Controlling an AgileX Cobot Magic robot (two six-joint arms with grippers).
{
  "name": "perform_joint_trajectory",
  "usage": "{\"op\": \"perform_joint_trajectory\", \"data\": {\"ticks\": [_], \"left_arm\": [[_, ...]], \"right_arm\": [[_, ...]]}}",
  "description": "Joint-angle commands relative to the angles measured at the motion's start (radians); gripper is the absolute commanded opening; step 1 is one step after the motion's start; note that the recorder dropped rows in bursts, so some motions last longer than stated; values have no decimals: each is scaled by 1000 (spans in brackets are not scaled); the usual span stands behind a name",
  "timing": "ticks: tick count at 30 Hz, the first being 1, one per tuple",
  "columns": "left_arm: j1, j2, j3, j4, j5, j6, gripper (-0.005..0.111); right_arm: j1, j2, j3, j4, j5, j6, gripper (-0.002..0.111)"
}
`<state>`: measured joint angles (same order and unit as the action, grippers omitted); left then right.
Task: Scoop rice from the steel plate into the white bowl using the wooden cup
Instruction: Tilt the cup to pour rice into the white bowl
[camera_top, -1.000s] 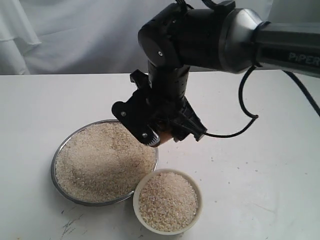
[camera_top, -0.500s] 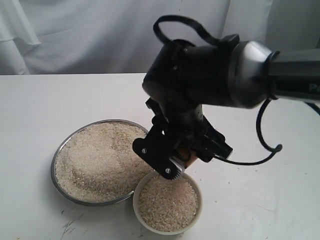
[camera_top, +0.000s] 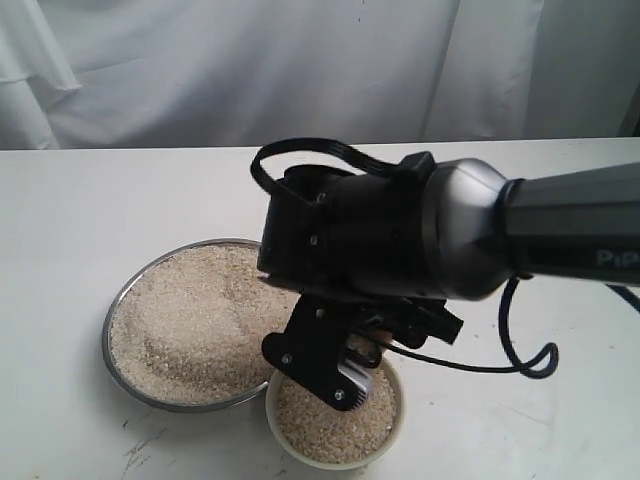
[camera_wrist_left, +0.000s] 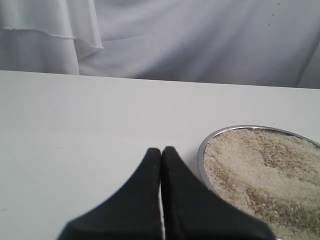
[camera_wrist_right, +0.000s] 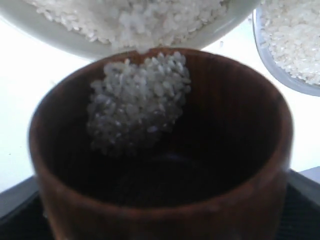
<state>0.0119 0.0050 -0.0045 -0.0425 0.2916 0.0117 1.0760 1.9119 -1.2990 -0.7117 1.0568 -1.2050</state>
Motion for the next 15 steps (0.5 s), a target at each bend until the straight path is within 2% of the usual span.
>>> {"op": "perform_joint_trajectory", "data": {"ticks": [1, 15], "left_arm": [[-2, -5, 5, -1, -6, -3, 0], [-2, -5, 5, -1, -6, -3, 0]], "right_arm": [[41, -12, 32, -102, 18, 60, 0], [143, 8, 36, -232, 82, 101, 0]]}}
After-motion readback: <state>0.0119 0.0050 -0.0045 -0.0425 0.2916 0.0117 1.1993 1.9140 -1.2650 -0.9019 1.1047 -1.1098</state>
